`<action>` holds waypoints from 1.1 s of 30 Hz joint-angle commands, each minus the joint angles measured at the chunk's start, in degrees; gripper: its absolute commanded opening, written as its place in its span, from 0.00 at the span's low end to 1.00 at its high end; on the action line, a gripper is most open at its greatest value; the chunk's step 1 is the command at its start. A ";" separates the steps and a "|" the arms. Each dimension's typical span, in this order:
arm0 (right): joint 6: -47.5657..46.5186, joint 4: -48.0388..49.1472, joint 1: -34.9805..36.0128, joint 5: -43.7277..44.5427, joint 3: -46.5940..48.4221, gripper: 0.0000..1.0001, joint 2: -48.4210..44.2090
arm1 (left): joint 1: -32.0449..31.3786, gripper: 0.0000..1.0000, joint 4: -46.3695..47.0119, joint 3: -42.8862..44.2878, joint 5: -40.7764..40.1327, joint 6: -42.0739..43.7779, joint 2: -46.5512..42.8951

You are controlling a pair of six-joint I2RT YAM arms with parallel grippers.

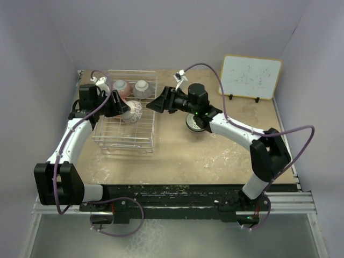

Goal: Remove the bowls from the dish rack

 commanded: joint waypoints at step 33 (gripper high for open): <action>17.07 27.19 -0.70 -3.13 -6.32 0.76 6.38 | 3.21 0.00 22.34 -4.46 25.23 -12.91 0.00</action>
